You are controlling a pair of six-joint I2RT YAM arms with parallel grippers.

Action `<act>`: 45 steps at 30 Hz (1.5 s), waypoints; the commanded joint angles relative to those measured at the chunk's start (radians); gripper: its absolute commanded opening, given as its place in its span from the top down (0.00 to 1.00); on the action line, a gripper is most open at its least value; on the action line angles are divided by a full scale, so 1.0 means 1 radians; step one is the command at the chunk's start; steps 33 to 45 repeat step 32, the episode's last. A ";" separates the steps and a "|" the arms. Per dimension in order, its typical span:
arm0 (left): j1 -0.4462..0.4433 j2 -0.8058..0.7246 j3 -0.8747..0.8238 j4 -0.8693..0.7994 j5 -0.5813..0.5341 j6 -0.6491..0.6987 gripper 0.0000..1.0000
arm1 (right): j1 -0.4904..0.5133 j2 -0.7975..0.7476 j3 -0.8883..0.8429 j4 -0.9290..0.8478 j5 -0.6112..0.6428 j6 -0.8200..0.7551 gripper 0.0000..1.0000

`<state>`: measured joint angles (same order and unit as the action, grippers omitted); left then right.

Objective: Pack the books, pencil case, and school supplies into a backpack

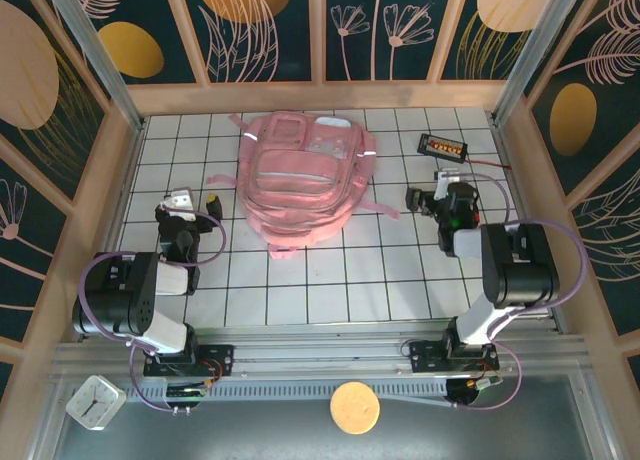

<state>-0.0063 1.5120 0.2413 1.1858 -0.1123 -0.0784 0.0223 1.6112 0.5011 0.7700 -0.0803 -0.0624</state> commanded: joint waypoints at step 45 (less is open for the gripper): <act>0.006 0.002 0.004 0.062 0.007 0.004 0.01 | -0.068 -0.047 -0.275 0.546 0.019 0.078 0.01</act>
